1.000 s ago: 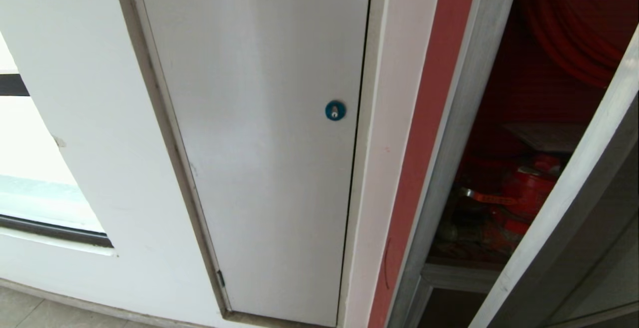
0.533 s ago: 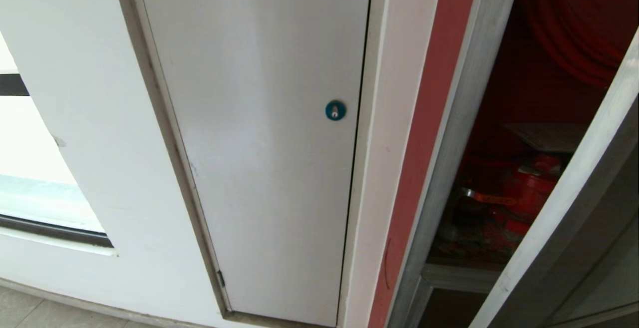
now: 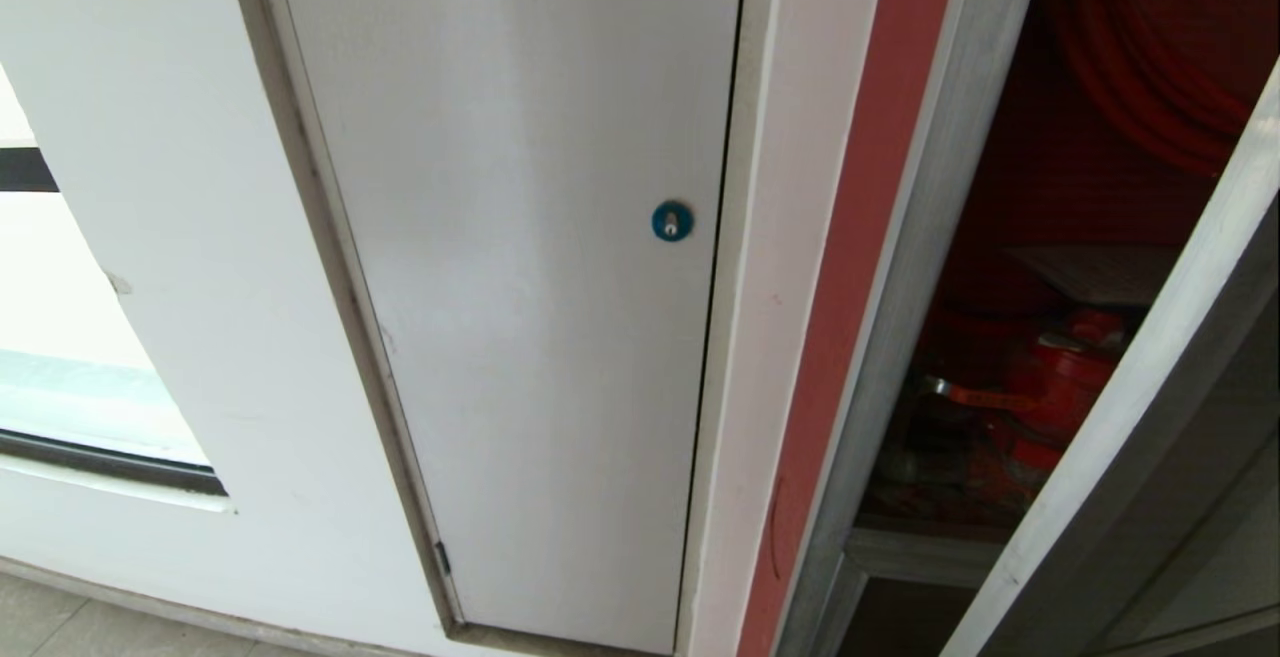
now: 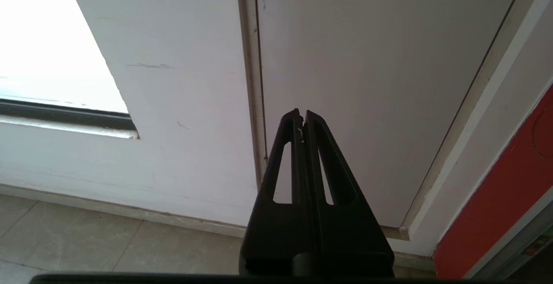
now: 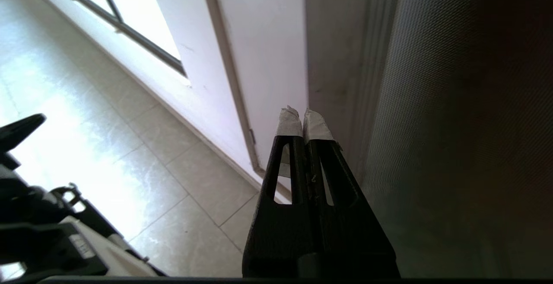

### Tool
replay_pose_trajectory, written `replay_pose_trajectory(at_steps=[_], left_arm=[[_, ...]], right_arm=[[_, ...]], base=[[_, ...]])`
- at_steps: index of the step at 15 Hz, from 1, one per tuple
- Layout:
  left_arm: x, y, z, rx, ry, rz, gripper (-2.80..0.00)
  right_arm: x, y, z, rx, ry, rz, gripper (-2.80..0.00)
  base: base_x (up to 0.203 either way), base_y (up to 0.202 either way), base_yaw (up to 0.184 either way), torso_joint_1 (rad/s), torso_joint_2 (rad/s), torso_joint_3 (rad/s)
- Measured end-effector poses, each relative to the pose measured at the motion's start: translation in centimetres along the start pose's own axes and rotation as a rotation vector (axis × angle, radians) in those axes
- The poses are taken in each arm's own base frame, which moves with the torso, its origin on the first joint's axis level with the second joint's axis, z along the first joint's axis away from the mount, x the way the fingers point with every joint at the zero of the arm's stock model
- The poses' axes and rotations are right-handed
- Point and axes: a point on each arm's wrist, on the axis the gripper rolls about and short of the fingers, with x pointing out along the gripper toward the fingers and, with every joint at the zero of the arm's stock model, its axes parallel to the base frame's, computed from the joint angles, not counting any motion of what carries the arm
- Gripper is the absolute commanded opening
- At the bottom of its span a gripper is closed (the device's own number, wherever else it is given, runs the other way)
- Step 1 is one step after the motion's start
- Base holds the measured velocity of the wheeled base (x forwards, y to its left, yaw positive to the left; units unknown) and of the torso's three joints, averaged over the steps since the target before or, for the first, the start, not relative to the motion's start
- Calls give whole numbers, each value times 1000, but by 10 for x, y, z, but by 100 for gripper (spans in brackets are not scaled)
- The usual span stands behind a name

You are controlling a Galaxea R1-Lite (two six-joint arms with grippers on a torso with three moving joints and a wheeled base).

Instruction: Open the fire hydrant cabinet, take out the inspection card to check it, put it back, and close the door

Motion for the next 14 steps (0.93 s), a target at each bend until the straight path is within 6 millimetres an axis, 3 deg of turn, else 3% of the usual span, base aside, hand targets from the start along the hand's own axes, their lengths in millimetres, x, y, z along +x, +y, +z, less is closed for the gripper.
replay_pose_trajectory(at_steps=[14], left_arm=[[0,0,0,0,0,0,-280]], right_arm=[[48,-34,7,-64,7,-110,-280]], base=[[0,0,0,0,0,0]])
